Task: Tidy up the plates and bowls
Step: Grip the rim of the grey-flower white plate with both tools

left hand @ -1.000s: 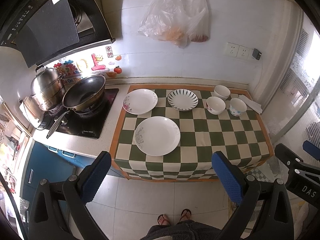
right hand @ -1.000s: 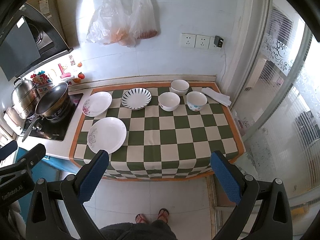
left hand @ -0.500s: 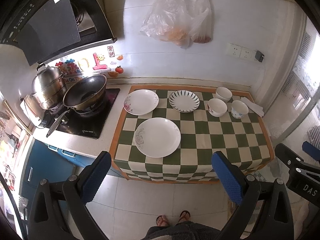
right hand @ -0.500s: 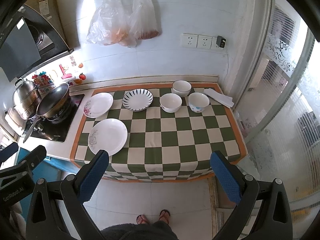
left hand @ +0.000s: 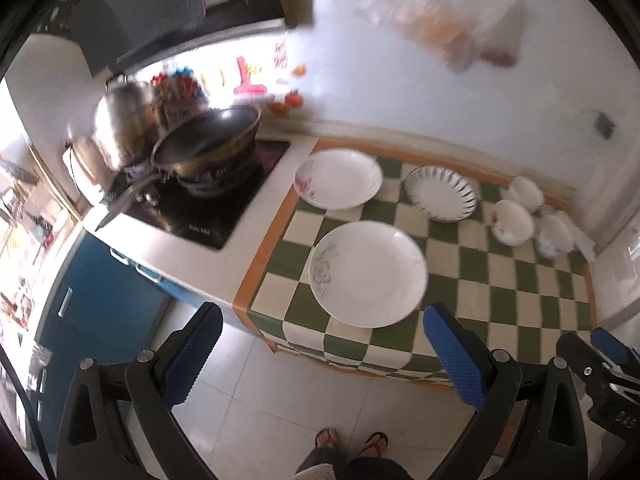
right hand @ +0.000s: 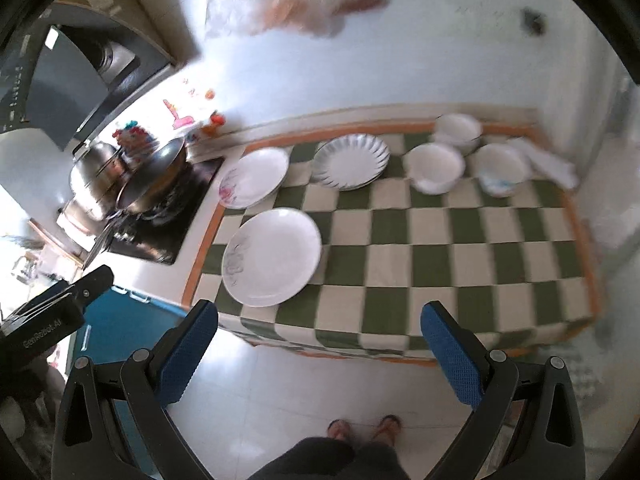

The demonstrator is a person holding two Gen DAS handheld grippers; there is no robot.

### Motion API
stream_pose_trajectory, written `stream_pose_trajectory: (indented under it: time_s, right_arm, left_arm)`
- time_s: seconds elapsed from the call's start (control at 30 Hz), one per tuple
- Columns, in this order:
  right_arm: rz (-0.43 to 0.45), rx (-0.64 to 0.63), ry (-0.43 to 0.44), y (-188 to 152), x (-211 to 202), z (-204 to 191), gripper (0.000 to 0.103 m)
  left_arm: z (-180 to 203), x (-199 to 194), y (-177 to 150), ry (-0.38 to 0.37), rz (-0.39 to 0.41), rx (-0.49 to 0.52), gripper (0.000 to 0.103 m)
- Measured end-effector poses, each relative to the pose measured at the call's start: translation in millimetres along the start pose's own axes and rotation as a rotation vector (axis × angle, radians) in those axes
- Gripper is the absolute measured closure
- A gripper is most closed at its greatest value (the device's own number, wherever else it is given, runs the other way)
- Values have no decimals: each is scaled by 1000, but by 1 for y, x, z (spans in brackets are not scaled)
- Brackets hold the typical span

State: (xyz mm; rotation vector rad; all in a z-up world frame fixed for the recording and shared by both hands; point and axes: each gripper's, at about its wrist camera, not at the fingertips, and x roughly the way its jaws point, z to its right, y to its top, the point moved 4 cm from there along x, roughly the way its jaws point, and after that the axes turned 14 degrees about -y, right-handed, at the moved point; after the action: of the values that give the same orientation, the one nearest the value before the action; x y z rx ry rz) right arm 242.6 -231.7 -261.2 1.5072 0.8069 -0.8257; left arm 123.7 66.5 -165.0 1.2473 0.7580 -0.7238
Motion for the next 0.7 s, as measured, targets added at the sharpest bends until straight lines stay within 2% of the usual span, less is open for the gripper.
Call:
stream_pose_trajectory:
  time_s: [0.07, 0.2, 0.33, 0.53, 0.6, 0.7]
  right_arm:
    - [-57, -19, 3, 2, 43, -7, 0]
    - [-186, 21, 54, 8, 121, -13, 0]
    - [-244, 24, 63, 18, 186, -23, 1]
    - [-379, 46, 69, 29, 272, -44, 6]
    - [-428, 51, 69, 29, 296, -54, 13]
    - [-485, 56, 77, 29, 324, -67, 24]
  left_arm:
    - [-7, 26, 0, -9, -44, -22, 0]
    - [-24, 85, 9, -13, -122, -35, 0]
    - [-45, 151, 21, -42, -226, -40, 2]
    - [-73, 237, 35, -97, -387, -39, 12]
    - [-81, 261, 37, -113, -434, -35, 16]
    - [-88, 293, 37, -156, -521, -29, 30]
